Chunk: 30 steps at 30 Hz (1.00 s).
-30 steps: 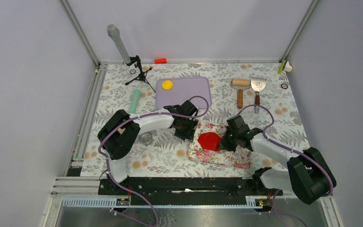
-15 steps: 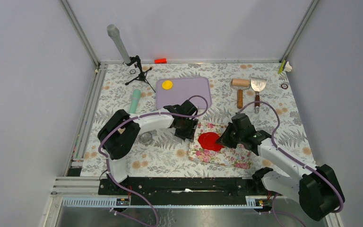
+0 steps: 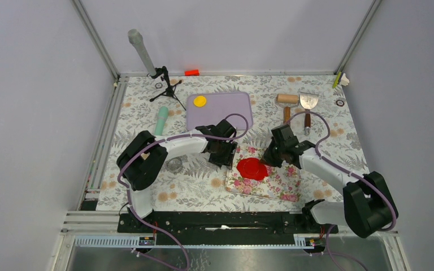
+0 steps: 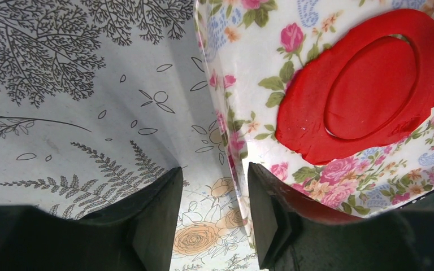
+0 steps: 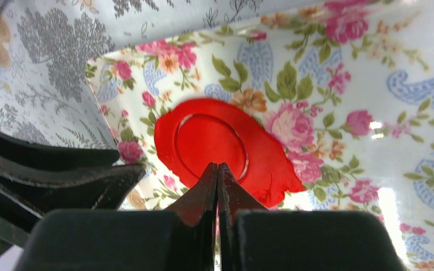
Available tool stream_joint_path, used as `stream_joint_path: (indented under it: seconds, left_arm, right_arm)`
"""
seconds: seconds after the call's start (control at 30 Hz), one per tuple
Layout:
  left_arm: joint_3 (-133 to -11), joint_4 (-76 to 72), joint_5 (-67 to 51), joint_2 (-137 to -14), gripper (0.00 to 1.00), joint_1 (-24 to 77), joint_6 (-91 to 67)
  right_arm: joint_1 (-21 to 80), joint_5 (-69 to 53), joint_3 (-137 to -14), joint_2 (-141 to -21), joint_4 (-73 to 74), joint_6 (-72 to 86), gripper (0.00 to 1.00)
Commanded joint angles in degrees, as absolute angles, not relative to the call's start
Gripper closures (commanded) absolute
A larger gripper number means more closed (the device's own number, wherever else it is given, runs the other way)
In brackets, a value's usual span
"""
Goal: Roll out the dumpling wrappers from the dough
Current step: Remove the dumpling wrapper from the work surface.
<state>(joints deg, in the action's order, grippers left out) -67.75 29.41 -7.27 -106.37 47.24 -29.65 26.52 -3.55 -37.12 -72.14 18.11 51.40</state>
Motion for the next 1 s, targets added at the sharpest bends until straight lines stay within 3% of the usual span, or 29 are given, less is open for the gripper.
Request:
stream_joint_path:
  seconds: [0.0,0.33,0.97]
  left_arm:
    - [-65.7,29.5,-5.6,-109.7,0.49,47.1,-28.7]
    - [-65.5,29.5,-6.2,-109.9,0.47,47.1,-28.3]
    - [-65.1,29.6,-6.2,-109.5,0.46,47.1,-27.9]
  right_arm:
    - [25.3,-1.3,-41.2,-76.6,17.8,49.8,1.00]
    - [25.0,-6.9,-38.4,-79.7,13.7,49.9,1.00]
    - [24.5,-3.0,-37.5,-80.2,13.6,50.6,1.00]
